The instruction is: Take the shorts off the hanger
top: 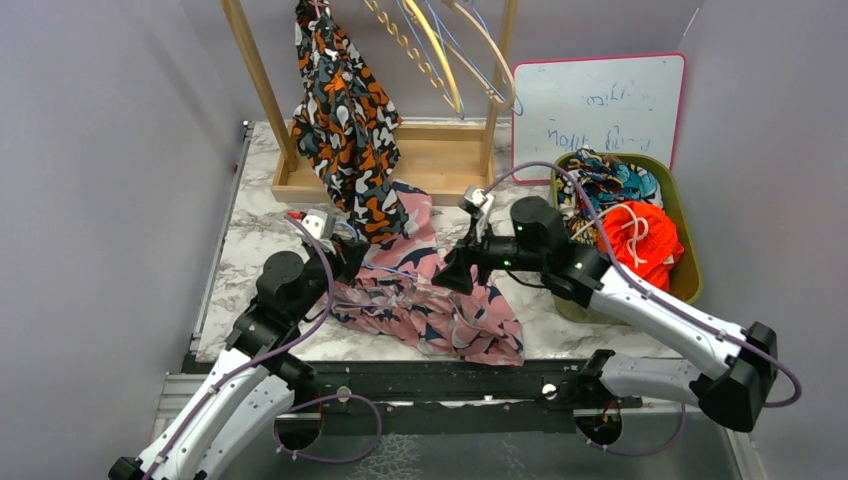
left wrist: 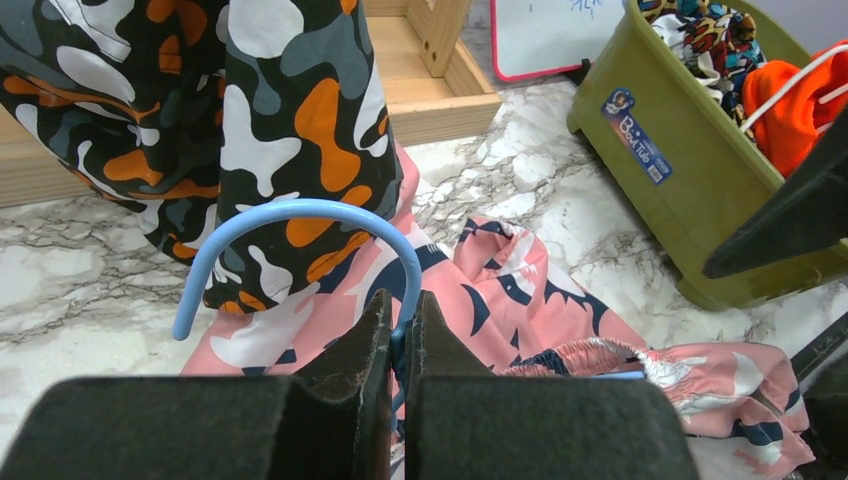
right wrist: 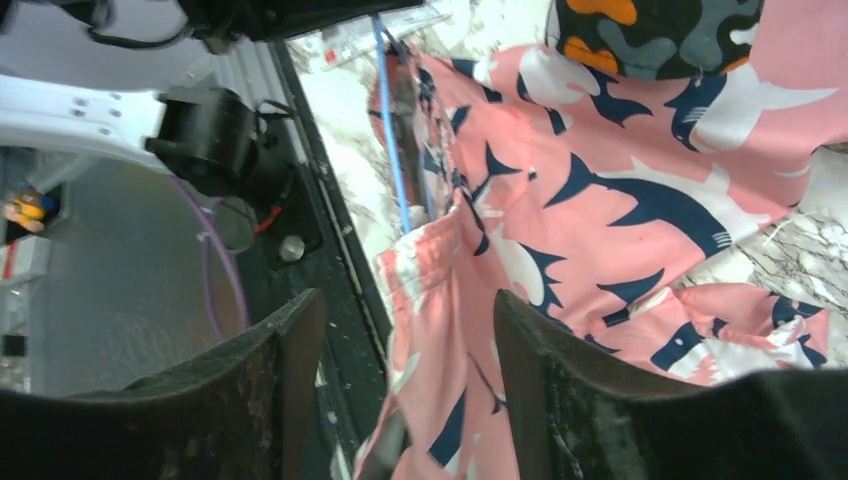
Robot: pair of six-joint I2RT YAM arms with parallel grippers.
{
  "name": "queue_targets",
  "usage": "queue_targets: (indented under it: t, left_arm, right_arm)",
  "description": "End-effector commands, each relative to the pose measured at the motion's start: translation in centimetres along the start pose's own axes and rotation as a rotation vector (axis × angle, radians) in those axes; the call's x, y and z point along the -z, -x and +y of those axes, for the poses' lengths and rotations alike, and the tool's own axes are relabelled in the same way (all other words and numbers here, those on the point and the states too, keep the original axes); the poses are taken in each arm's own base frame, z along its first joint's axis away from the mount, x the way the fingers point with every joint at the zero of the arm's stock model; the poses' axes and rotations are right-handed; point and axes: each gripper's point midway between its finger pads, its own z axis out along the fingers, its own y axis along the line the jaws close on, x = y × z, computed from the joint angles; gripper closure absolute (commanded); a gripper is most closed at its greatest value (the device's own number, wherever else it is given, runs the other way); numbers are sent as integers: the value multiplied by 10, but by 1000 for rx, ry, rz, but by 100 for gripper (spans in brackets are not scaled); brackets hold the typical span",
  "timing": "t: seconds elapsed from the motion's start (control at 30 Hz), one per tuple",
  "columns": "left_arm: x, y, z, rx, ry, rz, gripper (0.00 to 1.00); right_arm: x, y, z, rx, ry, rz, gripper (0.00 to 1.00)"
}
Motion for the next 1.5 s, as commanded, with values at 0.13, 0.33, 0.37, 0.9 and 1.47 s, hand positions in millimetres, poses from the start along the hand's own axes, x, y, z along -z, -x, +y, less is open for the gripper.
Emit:
queue_targets:
  t: [0.13, 0.33, 0.37, 0.9, 1.47]
  left_arm:
    - [-1, 3, 7, -22, 33, -4, 100]
    - [0, 3, 8, -25, 40, -4, 100]
    - [0, 2, 9, -25, 43, -2, 100]
    - [-1, 0, 12, -27, 59, 9, 100]
    - [23, 9, 67, 7, 399, -32, 100]
  right_arm:
    - [-40, -32, -19, 37, -109, 178, 61]
    - [-48, -23, -24, 65, -141, 158, 84]
    - [-48, -22, -23, 65, -137, 148, 85]
    - [-57, -26, -17, -4, -98, 109, 99]
    - [31, -18, -67, -16, -536, -35, 99]
